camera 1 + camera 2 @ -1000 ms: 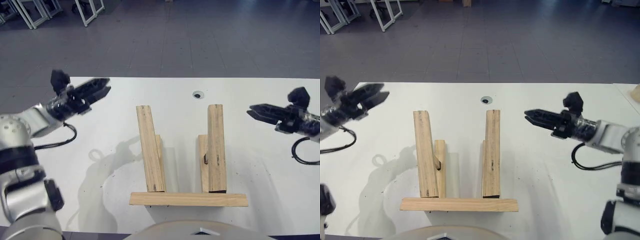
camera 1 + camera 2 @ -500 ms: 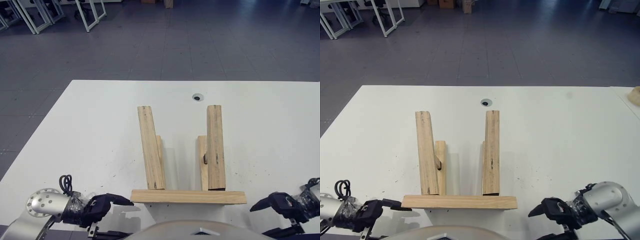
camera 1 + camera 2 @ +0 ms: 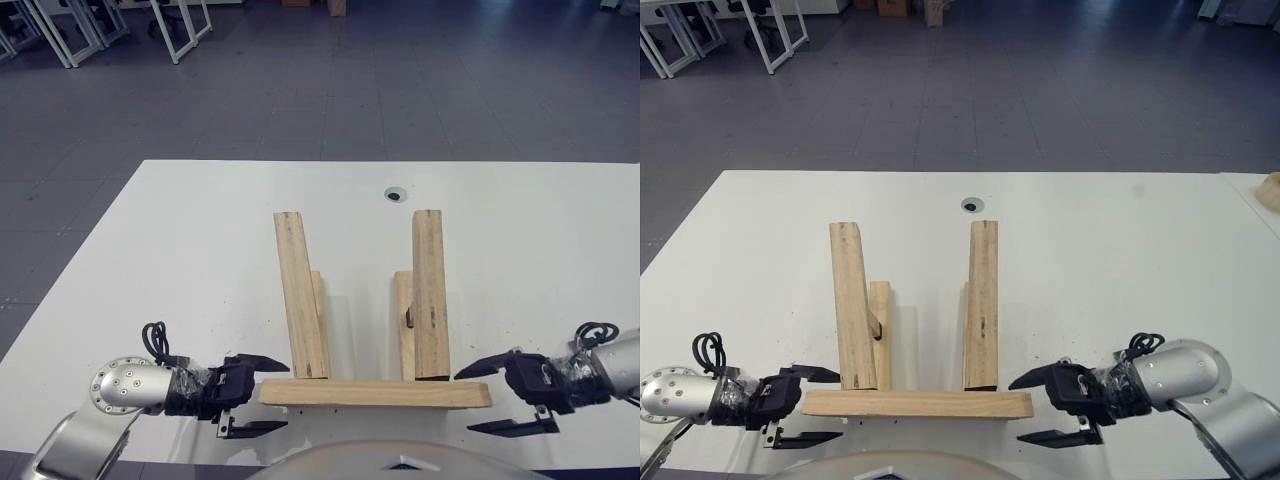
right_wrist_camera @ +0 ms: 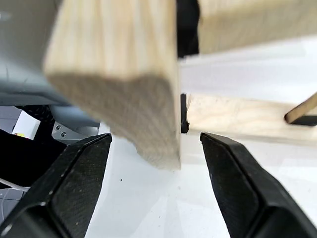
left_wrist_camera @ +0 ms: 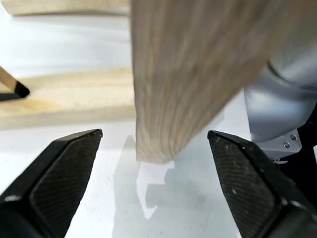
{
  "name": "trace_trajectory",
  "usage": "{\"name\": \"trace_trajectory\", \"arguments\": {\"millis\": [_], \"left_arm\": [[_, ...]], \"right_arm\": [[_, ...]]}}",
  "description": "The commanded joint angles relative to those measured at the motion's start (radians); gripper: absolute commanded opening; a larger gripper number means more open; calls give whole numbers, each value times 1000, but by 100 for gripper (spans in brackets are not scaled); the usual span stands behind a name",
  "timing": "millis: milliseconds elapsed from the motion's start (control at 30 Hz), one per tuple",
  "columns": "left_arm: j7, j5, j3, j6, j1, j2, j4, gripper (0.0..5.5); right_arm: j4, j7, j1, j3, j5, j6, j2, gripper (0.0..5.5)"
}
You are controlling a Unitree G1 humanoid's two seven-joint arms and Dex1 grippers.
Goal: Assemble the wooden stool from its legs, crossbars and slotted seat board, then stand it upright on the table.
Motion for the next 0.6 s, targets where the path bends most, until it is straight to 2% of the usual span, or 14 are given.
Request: {"name": "trace_trajectory", "arguments": {"millis": [33, 67, 300, 400, 500, 600], "left_arm": [[11, -60, -2, 86, -39, 19, -40, 396], [20, -85, -1, 123, -55, 17, -54, 396], [70, -278, 36, 410, -130, 38, -119, 270], [100, -334, 48, 489, -163, 31, -133, 218], [133, -432, 96, 543, -209, -6, -140, 195], [228, -597, 176, 641, -324, -49, -144, 192]], "right_arm": [[-58, -22, -44, 7, 38, 51, 12, 332], [-72, -23, -46, 11, 51, 66, 10, 332], [-75, -79, -77, 28, 98, 172, 27, 188], [-77, -127, -139, 20, 159, 247, 53, 153], [-75, -209, -247, -37, 334, 369, 100, 143], [-32, -338, -397, -94, 637, 537, 133, 142]]}}
